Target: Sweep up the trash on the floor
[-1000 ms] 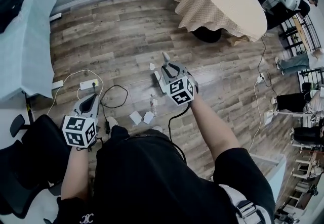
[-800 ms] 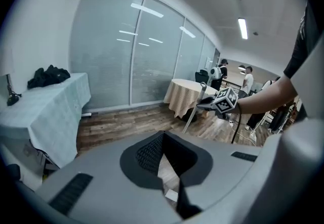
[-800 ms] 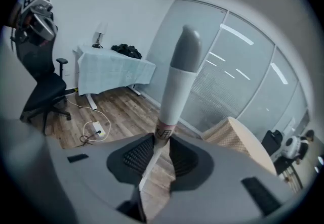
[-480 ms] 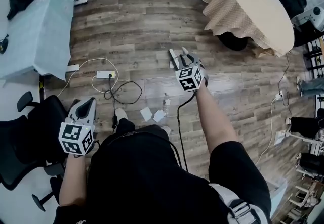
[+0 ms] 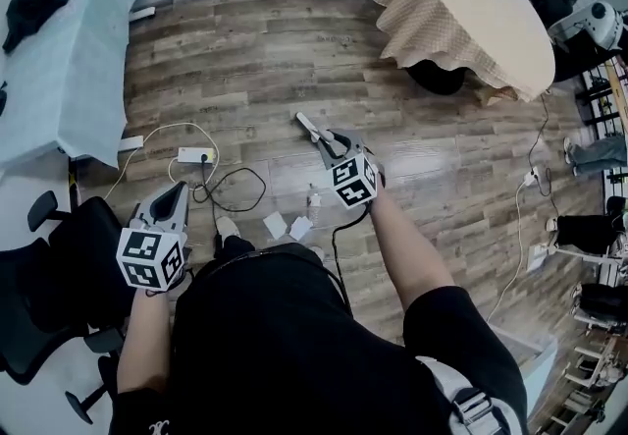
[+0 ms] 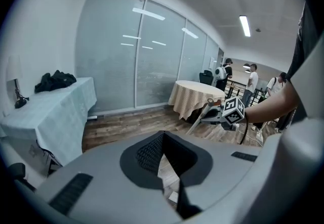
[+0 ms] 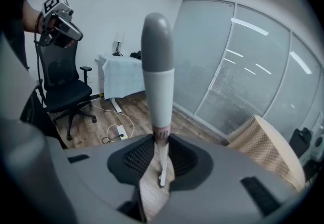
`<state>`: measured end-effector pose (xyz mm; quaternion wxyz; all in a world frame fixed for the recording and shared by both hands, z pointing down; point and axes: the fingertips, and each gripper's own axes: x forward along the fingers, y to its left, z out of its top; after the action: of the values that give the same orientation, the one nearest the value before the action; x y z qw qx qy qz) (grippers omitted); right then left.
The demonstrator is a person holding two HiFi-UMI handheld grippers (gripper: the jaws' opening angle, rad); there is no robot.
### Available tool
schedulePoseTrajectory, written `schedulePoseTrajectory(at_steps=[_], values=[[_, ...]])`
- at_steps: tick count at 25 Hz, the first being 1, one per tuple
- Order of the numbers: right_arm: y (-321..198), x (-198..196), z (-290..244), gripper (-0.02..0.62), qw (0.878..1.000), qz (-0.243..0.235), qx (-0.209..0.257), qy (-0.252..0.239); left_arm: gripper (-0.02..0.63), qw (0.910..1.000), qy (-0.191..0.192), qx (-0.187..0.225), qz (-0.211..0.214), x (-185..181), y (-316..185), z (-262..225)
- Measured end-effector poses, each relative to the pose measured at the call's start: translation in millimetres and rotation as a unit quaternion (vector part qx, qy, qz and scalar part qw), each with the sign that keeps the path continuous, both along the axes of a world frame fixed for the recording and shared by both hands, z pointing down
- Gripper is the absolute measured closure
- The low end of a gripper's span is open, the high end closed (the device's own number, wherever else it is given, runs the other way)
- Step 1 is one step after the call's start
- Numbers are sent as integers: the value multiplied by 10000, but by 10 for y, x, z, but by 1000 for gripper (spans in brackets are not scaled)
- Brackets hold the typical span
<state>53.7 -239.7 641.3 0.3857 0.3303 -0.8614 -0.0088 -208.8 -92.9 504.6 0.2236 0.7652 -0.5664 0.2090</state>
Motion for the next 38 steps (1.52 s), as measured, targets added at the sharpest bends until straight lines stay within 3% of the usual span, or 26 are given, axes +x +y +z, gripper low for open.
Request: schedulePoseTrajectory(at_steps=[4,7,16,20,25,31,38], values=[[291,-18,-108,497,9997,-171,-131,-101,612,9997,133,-8,208,151,-105,21],[530,-126,-190,497,9982,-561,-210,-87,612,9992,219,-57,339,204,-163,67],[914,-287,-429,495,9842,-1726,-70,402,612,9969,428,-53,658,467,-300,109],[938,-334,-590,492,9804,-1917,45,459,612,9962,467,-34,728,522,-330,90],[821,-322,-842,488,9861,-1629,223,249,612,9955,513,13,803,584,-375,63],[610,-209,-1190,491,9971,-563,339,-395,612,9925,534,160,1084,787,-462,-62],[515,-93,-1618,494,9931,235,612,-975,612,9871,546,481,1427,1069,-670,-370]])
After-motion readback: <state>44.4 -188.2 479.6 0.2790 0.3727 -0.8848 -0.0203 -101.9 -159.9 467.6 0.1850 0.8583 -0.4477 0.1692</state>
